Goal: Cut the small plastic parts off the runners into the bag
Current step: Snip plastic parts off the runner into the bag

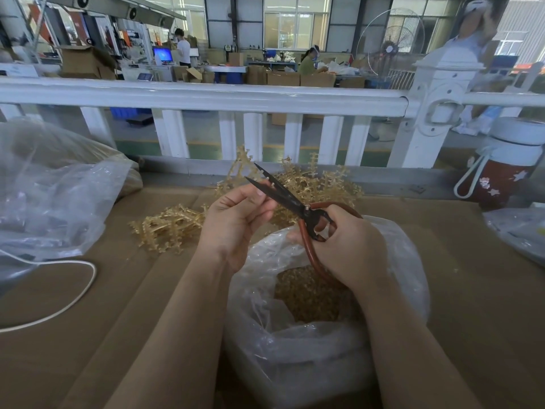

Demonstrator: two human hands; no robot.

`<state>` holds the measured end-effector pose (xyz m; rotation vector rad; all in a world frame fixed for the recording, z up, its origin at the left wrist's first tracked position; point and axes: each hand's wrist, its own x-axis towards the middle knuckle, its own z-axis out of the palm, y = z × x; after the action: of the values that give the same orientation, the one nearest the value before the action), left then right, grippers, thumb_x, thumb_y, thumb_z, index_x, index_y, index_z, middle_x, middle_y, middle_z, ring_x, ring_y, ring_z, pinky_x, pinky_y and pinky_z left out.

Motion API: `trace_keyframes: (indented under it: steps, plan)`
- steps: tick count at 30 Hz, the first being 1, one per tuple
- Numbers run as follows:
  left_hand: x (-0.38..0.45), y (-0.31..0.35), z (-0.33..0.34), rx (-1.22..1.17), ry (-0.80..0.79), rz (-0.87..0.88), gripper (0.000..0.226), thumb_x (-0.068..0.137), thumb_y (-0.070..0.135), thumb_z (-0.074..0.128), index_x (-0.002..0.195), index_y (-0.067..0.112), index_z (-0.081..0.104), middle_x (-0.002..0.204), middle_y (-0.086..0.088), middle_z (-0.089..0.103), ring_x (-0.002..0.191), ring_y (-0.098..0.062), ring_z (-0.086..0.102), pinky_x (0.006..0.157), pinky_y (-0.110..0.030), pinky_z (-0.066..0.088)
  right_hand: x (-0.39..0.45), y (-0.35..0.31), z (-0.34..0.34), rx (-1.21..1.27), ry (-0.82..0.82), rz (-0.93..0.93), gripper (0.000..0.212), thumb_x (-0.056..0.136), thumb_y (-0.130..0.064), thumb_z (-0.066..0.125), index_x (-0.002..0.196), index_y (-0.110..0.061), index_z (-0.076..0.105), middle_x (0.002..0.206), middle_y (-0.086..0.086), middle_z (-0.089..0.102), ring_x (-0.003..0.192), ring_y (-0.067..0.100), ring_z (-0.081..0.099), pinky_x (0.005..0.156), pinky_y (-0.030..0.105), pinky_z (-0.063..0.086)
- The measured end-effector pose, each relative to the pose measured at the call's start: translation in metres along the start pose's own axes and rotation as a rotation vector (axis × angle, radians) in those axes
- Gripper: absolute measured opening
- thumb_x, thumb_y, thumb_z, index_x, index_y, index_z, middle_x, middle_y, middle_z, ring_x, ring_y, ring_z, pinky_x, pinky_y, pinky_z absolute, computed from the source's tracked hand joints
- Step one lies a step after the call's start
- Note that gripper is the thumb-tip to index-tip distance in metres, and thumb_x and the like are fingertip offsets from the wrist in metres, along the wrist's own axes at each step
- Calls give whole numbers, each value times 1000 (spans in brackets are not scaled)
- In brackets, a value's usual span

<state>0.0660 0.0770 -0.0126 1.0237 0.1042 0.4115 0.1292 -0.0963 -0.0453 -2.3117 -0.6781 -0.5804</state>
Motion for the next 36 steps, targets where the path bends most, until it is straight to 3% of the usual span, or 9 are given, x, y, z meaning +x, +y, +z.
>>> trace_keyframes:
  steps: [15, 20, 26, 29, 36]
  plan:
    - [-1, -2, 4, 37, -50, -57, 8, 71, 15, 71, 73, 17, 78, 83, -4, 77, 73, -10, 72, 66, -19, 57, 1, 3, 3, 42, -8, 21, 61, 65, -89, 56, 82, -31, 66, 71, -19, 62, 67, -4, 56, 58, 13, 41]
    - [-1, -3, 5, 58, -35, -21, 8, 73, 16, 71, 74, 18, 78, 82, -5, 76, 73, -11, 72, 66, -19, 57, 1, 2, 4, 58, 9, 17, 59, 65, -89, 56, 74, -31, 61, 63, -19, 58, 59, -3, 53, 53, 14, 35]
    - [0, -5, 4, 191, -19, 55, 24, 84, 6, 68, 68, 21, 77, 78, -4, 76, 72, -12, 71, 68, -21, 57, 1, 0, 2, 16, 40, 0, 67, 63, -97, 39, 81, -35, 57, 72, -24, 57, 64, -5, 51, 55, 12, 35]
    - [-2, -6, 7, 216, -49, 54, 6, 73, 18, 73, 70, 21, 78, 79, -5, 75, 74, -13, 72, 68, -22, 57, 0, 1, 2, 29, 45, -1, 64, 65, -93, 47, 82, -32, 61, 72, -23, 58, 64, -7, 51, 56, 11, 34]
    - [-2, -8, 7, 189, -65, 35, 7, 71, 19, 71, 69, 22, 78, 78, -3, 75, 73, -12, 71, 68, -21, 56, -1, 0, 2, 48, 48, 6, 53, 67, -85, 60, 69, -33, 51, 59, -20, 52, 57, -4, 50, 52, 13, 29]
